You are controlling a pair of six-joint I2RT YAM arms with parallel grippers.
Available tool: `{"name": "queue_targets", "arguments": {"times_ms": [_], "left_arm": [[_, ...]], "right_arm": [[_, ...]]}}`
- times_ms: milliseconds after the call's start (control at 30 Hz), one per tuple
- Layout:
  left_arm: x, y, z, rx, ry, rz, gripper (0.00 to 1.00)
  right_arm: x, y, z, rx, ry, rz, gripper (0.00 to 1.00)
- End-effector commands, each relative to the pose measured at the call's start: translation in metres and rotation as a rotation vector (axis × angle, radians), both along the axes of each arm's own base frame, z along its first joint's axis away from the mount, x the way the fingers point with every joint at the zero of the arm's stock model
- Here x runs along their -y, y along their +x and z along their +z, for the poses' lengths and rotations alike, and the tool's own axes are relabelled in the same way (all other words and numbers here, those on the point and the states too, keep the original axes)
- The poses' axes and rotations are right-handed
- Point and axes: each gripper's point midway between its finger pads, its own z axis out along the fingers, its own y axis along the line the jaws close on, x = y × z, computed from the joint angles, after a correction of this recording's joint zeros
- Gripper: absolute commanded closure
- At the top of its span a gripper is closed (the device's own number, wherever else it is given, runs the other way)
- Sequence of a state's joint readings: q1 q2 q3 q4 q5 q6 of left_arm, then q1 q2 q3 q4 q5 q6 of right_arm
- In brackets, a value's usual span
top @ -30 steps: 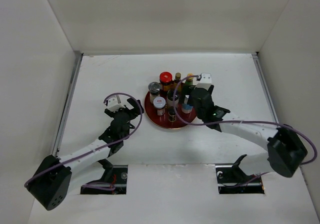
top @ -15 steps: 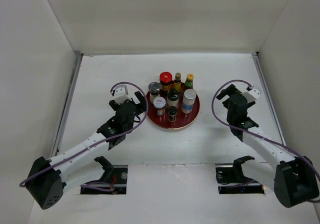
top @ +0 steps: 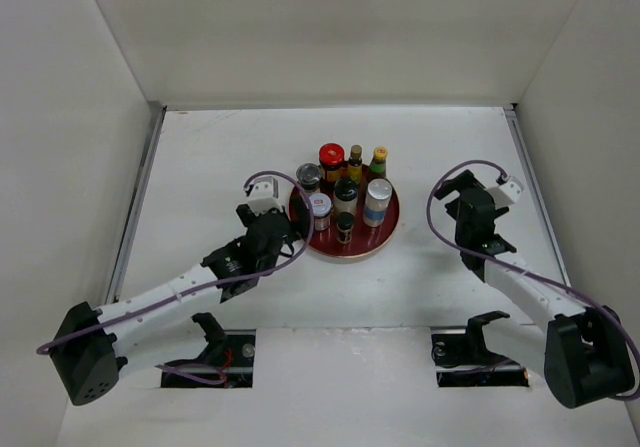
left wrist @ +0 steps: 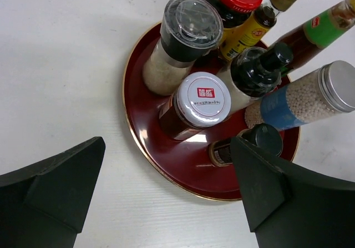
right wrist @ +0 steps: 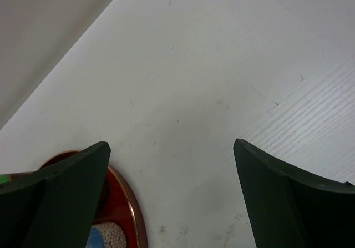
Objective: Organize the condiment bottles
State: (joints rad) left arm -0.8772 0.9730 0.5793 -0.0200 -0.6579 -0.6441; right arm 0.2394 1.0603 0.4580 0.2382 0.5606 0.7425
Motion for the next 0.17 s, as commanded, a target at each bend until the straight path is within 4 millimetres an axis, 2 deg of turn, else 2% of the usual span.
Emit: {"name": "queue_targets", "arguments": {"times_ms": [0,133], "left_arm": [[0.005,0.0025,0.0169,0.028,-0.03,-0.001,0.0],[-0.0008,-0.0003,0.0126,0.022,-0.019,0.002,0.0]], "right_arm": [[-0.0044,0.0091,0.0183,0.066,0.028,0.007,0.0],[-0.005,0.0118,0.0175,0.063,0.017,0.012,0.0]]}}
